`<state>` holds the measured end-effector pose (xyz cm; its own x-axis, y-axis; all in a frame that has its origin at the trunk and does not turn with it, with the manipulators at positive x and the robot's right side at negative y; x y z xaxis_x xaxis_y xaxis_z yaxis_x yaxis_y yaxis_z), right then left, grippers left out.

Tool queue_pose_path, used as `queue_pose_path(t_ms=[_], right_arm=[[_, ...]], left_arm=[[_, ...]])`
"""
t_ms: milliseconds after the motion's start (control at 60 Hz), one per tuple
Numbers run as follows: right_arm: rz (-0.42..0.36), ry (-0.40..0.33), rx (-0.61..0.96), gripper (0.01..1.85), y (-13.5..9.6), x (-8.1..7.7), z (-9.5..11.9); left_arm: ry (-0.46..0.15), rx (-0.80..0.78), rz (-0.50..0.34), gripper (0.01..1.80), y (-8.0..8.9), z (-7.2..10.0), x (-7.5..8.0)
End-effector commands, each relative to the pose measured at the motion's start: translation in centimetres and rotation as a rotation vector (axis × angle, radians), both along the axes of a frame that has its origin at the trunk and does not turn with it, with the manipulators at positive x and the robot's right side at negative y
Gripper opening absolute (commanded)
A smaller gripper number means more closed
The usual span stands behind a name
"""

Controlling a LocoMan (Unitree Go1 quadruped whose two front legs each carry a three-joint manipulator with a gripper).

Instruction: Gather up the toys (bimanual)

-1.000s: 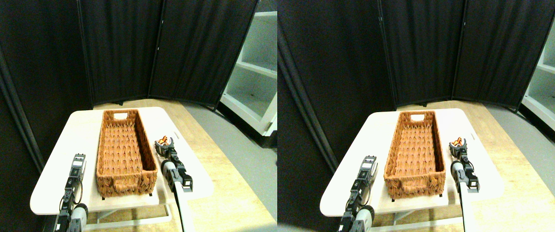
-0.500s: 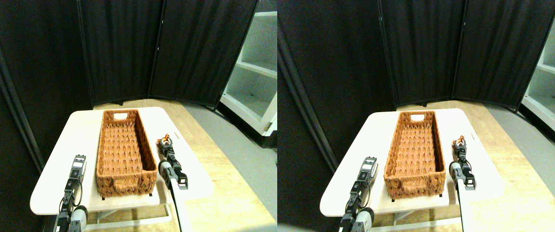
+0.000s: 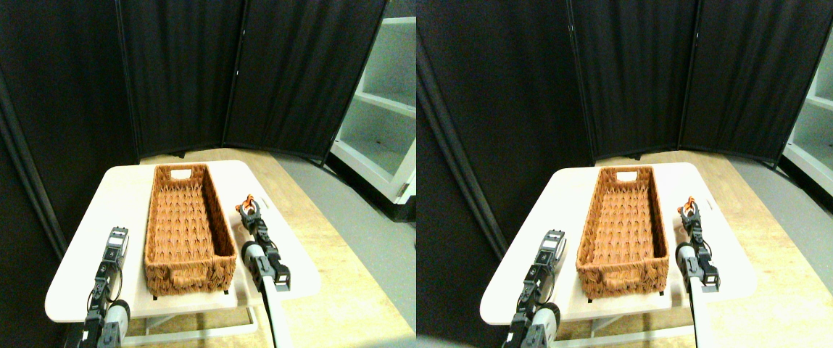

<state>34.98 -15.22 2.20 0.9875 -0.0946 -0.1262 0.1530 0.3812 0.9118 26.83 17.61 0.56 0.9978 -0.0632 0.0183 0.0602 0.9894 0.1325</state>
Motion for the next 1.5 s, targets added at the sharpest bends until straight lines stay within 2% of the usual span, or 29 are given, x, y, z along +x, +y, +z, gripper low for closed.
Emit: queue_pose_path(t_ms=[17, 317, 450, 517, 650, 733, 950, 1200, 1333, 1417, 1467, 1500], right_arm=[[0.060, -0.098, -0.039, 0.01, 0.7, 0.1, 2.7], [0.142, -0.174, -0.153, 0.01, 2.3, 0.4, 7.3], [0.152, -0.178, -0.149, 0.01, 3.2, 0.5, 8.2], [0.181, -0.174, -0.108, 0.01, 4.0, 0.7, 8.5], [0.236, -0.196, -0.133, 0.01, 5.7, 0.8, 9.1], [0.266, -0.174, -0.103, 0.01, 7.1, 0.7, 9.3], [0.326, -0.176, -0.080, 0.01, 10.0, 1.4, 8.6], [0.360, -0.082, -0.016, 0.01, 13.0, 0.8, 6.9], [0.367, -0.065, -0.022, 0.01, 13.3, 0.4, 6.3], [0.403, -0.022, -0.037, 0.01, 12.9, 0.3, 6.3], [0.422, 0.003, -0.029, 0.16, 12.6, 0.3, 6.3], [0.425, 0.020, -0.019, 0.45, 12.4, 0.3, 6.3]], left_arm=[[-0.043, -0.004, -0.008, 0.05, 0.0, 0.4, 0.3], [-0.047, -0.004, -0.014, 0.04, 0.3, 0.1, 0.9], [-0.047, 0.000, -0.008, 0.04, 0.4, 0.1, 1.1], [-0.057, -0.008, -0.012, 0.04, 0.5, 0.0, 1.1], [-0.055, -0.006, 0.009, 0.05, 0.7, 0.0, 0.9], [-0.071, -0.008, -0.003, 0.04, 0.8, 0.0, 0.9], [-0.089, -0.009, 0.009, 0.05, 1.0, 0.0, 0.8], [-0.096, 0.002, 0.039, 0.06, 1.3, -0.1, 0.6], [-0.092, 0.011, 0.048, 0.07, 1.3, -0.1, 0.5], [-0.093, 0.001, 0.061, 0.07, 1.3, -0.1, 0.3], [-0.093, -0.007, 0.057, 0.07, 1.3, 0.0, 0.2], [-0.095, -0.006, 0.058, 0.07, 1.3, 0.0, 0.2]])
